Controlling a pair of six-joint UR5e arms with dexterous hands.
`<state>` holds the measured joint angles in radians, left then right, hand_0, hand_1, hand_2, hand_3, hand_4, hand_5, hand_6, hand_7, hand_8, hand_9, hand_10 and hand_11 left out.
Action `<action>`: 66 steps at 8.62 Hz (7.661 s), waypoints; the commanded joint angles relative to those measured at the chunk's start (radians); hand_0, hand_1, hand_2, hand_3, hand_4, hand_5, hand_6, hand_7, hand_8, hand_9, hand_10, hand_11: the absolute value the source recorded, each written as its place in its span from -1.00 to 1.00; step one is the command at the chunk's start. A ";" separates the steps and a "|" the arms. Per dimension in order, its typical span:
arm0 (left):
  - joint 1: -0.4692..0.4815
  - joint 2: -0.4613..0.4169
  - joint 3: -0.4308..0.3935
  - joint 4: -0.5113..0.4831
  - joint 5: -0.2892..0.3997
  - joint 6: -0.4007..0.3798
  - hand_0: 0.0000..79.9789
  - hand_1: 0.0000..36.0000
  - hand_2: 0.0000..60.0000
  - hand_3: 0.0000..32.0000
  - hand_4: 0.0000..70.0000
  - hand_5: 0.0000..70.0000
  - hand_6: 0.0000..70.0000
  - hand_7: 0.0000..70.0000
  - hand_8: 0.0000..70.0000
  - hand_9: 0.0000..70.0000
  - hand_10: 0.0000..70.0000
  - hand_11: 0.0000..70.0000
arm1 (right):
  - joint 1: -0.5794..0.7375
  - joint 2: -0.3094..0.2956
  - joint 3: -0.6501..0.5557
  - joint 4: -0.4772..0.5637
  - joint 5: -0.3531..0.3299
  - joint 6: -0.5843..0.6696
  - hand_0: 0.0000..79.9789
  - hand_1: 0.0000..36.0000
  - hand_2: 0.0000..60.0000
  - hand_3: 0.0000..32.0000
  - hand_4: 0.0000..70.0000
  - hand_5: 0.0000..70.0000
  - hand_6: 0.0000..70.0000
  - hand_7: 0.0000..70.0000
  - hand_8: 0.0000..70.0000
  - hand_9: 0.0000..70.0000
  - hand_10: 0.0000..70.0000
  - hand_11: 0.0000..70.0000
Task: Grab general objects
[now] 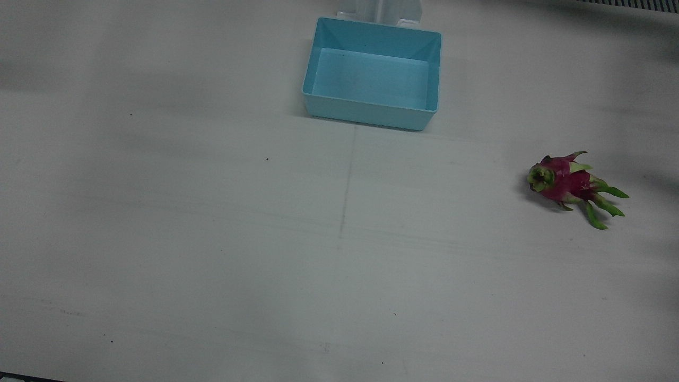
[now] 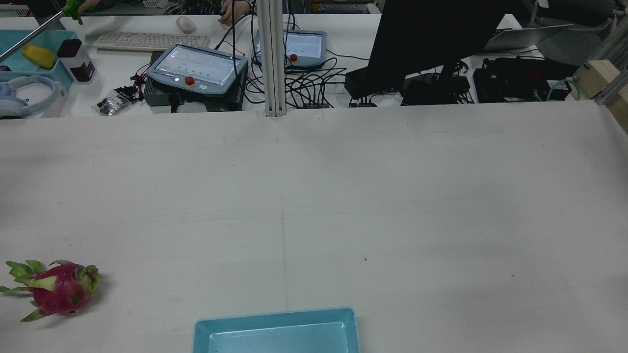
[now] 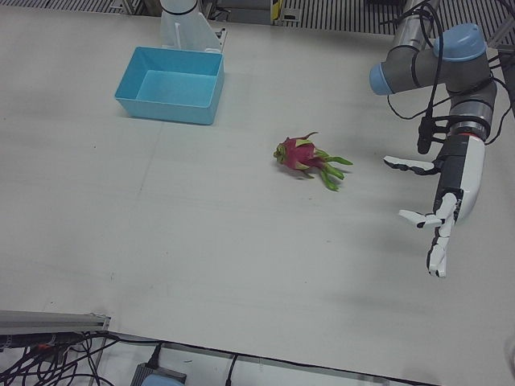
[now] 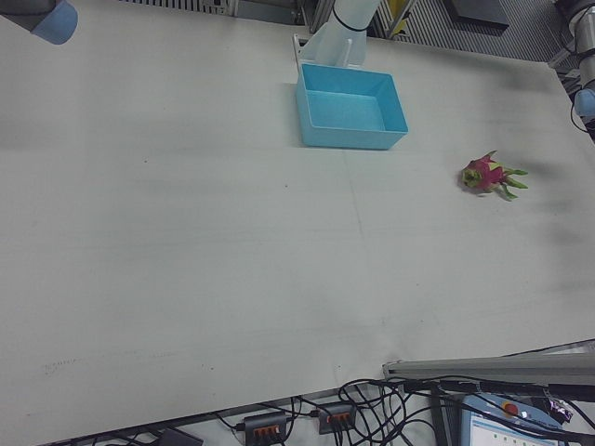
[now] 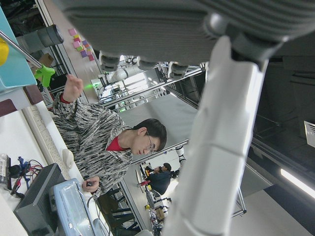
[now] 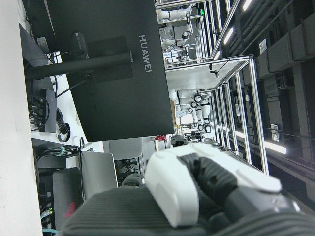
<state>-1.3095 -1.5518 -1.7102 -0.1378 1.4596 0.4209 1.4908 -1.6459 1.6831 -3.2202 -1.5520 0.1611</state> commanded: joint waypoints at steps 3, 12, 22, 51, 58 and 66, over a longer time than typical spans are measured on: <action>-0.059 -0.001 -0.190 0.154 0.027 -0.008 0.67 0.14 -1.00 -0.09 -1.00 0.52 -1.00 -0.77 -1.00 -1.00 -0.94 -0.82 | -0.001 0.000 0.000 -0.001 0.000 0.000 -1.00 -1.00 -1.00 -1.00 -1.00 -1.00 -1.00 -1.00 -1.00 -1.00 -1.00 -1.00; 0.047 0.180 -0.364 0.259 0.051 0.329 1.00 0.48 -1.00 -0.35 -0.68 0.94 -0.91 -0.64 -1.00 -0.97 -0.99 -0.89 | 0.000 0.000 0.000 -0.001 0.000 0.000 -1.00 -1.00 -1.00 -1.00 -1.00 -1.00 -1.00 -1.00 -1.00 -1.00 -1.00 -1.00; 0.044 0.202 -0.434 0.710 0.168 0.885 1.00 1.00 -1.00 1.00 -1.00 0.23 -1.00 -0.82 -0.76 -1.00 -1.00 -1.00 | 0.000 0.000 0.000 0.000 0.000 0.000 -1.00 -1.00 -1.00 -1.00 -1.00 -1.00 -1.00 -1.00 -1.00 -1.00 -1.00 -1.00; 0.757 -0.148 -0.341 1.173 -0.364 0.803 1.00 0.70 -1.00 1.00 -1.00 0.26 -1.00 -0.90 -0.82 -1.00 -1.00 -1.00 | 0.000 0.000 0.000 0.000 0.000 0.000 -1.00 -1.00 -1.00 -1.00 -1.00 -1.00 -1.00 -1.00 -1.00 -1.00 -1.00 -1.00; 0.820 -0.255 -0.253 1.268 -0.389 0.759 0.99 0.55 -1.00 1.00 -1.00 0.61 -1.00 -0.85 -0.87 -1.00 -1.00 -1.00 | -0.001 0.000 0.000 0.000 0.000 0.000 -1.00 -1.00 -1.00 -1.00 -1.00 -1.00 -1.00 -1.00 -1.00 -1.00 -1.00 -1.00; 0.906 -0.255 -0.266 1.336 -0.531 0.716 1.00 0.70 -1.00 1.00 -1.00 0.92 -1.00 -0.57 -0.69 -0.95 -0.83 -0.65 | 0.000 0.000 0.000 0.000 0.001 0.000 -1.00 -1.00 -1.00 -1.00 -1.00 -1.00 -1.00 -1.00 -1.00 -1.00 -1.00 -1.00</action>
<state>-0.4206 -1.8070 -1.9778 1.1933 0.9563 1.1370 1.4910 -1.6459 1.6828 -3.2203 -1.5522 0.1611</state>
